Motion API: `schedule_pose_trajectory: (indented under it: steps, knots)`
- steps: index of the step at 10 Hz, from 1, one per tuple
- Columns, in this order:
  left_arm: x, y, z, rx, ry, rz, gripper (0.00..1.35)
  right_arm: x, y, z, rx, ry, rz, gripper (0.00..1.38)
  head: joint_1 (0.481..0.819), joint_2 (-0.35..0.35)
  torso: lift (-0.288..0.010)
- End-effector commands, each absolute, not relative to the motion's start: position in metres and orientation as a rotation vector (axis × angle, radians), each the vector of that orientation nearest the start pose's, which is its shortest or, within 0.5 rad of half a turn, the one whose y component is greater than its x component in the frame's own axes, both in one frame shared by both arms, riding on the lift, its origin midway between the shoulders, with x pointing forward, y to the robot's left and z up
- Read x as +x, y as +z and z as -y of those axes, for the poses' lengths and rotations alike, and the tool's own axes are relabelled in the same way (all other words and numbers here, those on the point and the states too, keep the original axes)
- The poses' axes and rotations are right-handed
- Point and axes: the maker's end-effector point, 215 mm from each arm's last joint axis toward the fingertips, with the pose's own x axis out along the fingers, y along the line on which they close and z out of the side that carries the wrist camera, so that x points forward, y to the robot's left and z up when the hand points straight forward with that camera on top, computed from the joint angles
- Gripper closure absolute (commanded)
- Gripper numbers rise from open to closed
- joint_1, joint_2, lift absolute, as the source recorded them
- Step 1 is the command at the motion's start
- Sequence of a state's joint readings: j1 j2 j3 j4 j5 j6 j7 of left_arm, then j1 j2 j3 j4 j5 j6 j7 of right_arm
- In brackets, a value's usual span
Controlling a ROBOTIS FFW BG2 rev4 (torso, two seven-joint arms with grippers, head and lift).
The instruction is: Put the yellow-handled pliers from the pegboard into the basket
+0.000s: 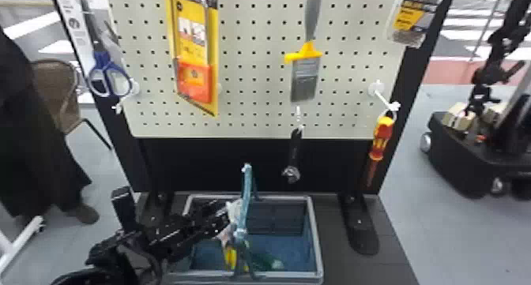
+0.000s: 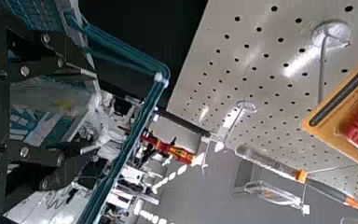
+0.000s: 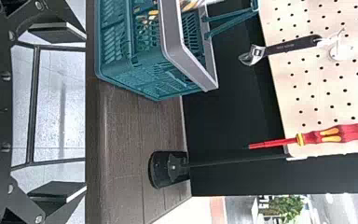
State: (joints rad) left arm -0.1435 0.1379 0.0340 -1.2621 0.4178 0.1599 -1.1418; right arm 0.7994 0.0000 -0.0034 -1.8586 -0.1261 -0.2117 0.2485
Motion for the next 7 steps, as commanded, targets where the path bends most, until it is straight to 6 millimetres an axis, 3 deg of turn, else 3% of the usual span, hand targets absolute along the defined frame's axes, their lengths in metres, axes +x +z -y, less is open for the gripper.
schedule_pose_trajectory:
  steps: [1, 7]
  knots:
    - [0.5176, -0.367, -0.1192, -0.422, -1.041, -0.099, 0.11, 0.2999, -0.4808, 0.1846, 0.155, 0.198, -0.284, 0.17, 0.549, 0.0, -0.1]
    - [0.5203, -0.3595, -0.1226, -0.414, -1.039, -0.085, 0.13, 0.2999, -0.4809, 0.1845, 0.154, 0.199, -0.284, 0.17, 0.549, 0.0, -0.1]
